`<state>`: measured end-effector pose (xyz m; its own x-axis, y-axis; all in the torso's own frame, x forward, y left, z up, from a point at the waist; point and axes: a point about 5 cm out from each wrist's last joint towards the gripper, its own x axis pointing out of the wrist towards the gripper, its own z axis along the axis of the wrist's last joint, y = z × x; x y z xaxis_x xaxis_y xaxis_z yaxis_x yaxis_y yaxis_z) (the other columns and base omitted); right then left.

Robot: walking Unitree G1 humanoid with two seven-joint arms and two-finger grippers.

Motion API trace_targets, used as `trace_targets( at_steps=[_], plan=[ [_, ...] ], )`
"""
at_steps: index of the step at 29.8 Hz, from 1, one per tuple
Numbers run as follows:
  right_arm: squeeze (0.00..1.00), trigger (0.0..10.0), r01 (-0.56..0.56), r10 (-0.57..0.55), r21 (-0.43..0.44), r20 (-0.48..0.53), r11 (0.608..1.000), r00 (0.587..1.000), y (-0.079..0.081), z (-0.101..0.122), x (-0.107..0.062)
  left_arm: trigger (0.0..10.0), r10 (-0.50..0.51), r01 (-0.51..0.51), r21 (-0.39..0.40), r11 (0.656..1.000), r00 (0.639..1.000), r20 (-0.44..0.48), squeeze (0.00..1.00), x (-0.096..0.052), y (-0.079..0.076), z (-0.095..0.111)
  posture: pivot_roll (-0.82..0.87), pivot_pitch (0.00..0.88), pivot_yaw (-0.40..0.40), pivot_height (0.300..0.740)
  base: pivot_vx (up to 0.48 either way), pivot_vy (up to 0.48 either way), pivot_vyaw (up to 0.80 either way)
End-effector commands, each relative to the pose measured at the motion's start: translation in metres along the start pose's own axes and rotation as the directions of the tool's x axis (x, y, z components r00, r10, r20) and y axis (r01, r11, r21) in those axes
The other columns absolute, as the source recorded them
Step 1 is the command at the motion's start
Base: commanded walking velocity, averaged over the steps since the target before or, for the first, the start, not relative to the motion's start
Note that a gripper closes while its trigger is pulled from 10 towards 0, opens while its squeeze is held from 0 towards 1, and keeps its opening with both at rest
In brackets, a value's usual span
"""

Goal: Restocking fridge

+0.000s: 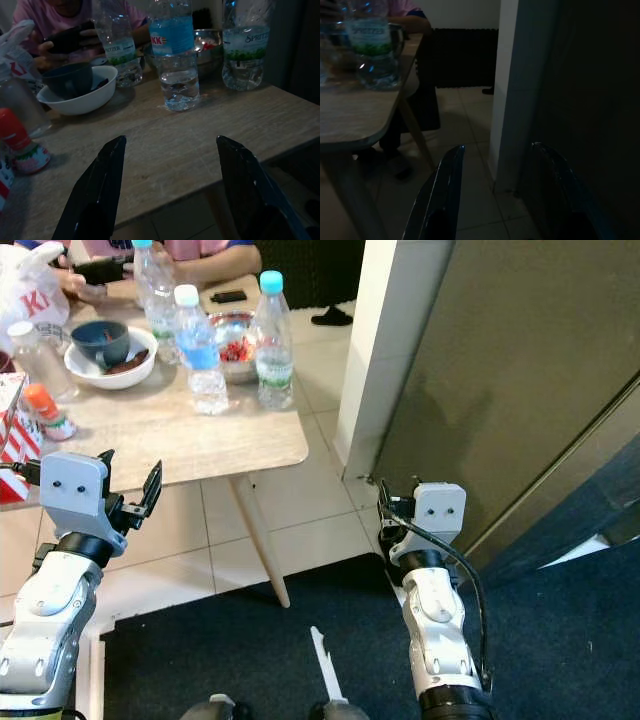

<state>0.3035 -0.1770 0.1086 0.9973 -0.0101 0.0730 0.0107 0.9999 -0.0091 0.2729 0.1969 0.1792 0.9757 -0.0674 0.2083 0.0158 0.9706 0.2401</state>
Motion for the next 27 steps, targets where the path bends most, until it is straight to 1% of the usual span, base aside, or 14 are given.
trace_targets(
  at_steps=[1,13,18,27],
  plan=[
    [0.00,10.0,0.010,-0.010,-0.003,-0.019,1.000,1.000,-0.003,-0.006,-0.002,10.0,-0.002,0.002,0.001,1.000,1.000,-0.010,0.00,0.000,-0.004,-0.001,0.03,0.147,-0.016,0.740,0.480,0.000,0.00],
    [0.00,10.0,0.013,-0.013,-0.008,-0.022,1.000,1.000,-0.005,-0.007,-0.002,10.0,-0.009,0.009,0.011,1.000,1.000,-0.009,0.00,-0.002,-0.006,0.000,0.03,0.152,-0.014,0.740,0.480,0.000,0.00],
    [0.00,10.0,0.016,-0.017,-0.010,-0.023,1.000,1.000,-0.006,-0.008,-0.002,10.0,-0.029,0.029,0.036,0.999,1.000,-0.002,0.00,-0.004,-0.011,0.001,0.03,0.152,-0.013,0.740,0.293,0.000,0.00],
    [0.00,10.0,0.018,-0.019,-0.013,-0.025,1.000,1.000,-0.008,-0.010,-0.003,10.0,-0.053,0.053,0.036,0.998,0.999,-0.001,0.00,-0.009,-0.016,0.001,0.03,0.152,-0.014,0.740,0.000,0.000,0.00]
  ],
)
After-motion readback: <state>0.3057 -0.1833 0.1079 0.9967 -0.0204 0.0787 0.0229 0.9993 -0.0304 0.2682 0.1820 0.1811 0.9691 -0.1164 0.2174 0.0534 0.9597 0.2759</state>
